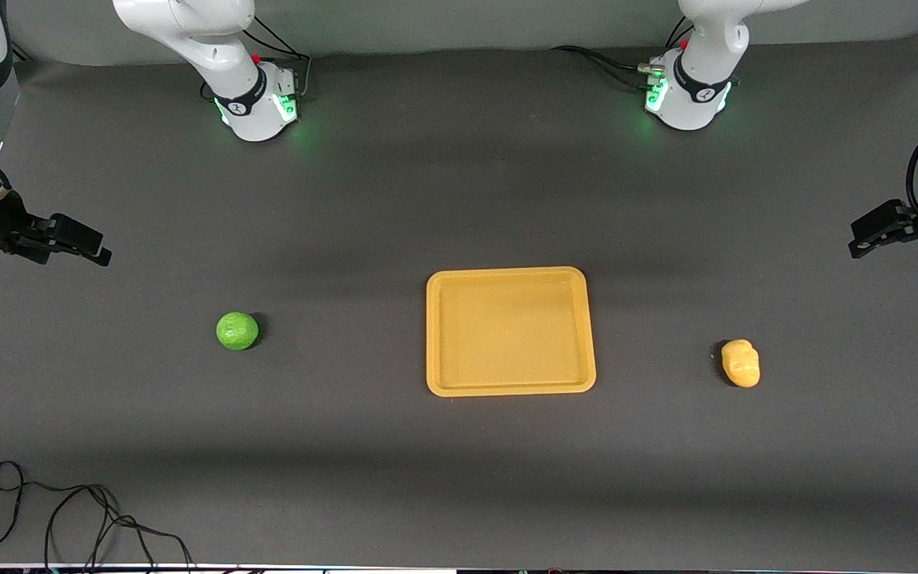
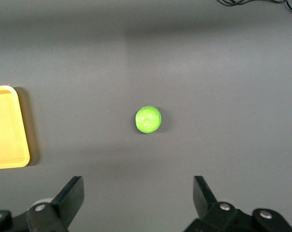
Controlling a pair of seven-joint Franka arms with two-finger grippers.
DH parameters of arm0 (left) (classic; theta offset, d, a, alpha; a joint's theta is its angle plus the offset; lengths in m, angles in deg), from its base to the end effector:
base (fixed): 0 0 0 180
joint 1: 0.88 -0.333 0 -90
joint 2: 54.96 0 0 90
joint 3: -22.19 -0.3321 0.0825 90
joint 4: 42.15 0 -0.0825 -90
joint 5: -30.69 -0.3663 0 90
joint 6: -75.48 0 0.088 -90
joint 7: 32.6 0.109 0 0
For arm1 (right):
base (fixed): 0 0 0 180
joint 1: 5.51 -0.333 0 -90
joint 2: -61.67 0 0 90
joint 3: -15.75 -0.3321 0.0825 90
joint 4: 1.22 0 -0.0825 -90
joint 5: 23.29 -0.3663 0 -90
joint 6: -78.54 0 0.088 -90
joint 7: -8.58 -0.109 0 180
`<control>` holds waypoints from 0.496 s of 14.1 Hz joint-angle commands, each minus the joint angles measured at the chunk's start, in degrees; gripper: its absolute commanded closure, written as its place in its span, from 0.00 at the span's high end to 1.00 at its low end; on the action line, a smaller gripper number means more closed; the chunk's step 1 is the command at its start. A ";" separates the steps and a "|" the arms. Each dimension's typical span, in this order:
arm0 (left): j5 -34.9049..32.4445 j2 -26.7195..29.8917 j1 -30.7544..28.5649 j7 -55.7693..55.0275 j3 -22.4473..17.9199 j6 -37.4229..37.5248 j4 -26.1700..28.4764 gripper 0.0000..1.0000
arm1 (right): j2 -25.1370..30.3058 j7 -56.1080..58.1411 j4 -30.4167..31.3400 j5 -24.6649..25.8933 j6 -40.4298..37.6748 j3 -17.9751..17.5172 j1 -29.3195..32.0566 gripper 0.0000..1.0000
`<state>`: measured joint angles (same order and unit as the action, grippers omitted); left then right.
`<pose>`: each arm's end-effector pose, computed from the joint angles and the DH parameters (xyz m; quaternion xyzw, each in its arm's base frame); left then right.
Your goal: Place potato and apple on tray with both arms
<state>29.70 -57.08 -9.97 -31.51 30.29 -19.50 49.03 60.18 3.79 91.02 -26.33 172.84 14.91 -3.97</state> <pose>0.5561 0.0129 0.6169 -0.9999 0.0014 -0.0147 0.0063 0.5511 -0.0014 0.6134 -0.9984 0.0497 -0.0040 0.0268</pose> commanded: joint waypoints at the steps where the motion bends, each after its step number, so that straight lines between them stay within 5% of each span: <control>1: -0.50 -3.58 -0.14 -0.12 0.07 -0.28 0.31 1.00 | 0.17 1.27 0.57 -0.83 -0.25 0.31 -0.31 1.00; 7: -1.21 -11.93 -0.23 0.14 -0.01 -20.04 10.32 1.00 | -2.55 1.18 0.66 -0.39 2.38 0.05 -0.75 1.00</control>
<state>29.24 -67.44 -10.03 -31.51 30.22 -34.22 56.10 58.63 3.83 91.53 -26.33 173.72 14.71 -4.38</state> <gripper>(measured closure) 0.000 0.000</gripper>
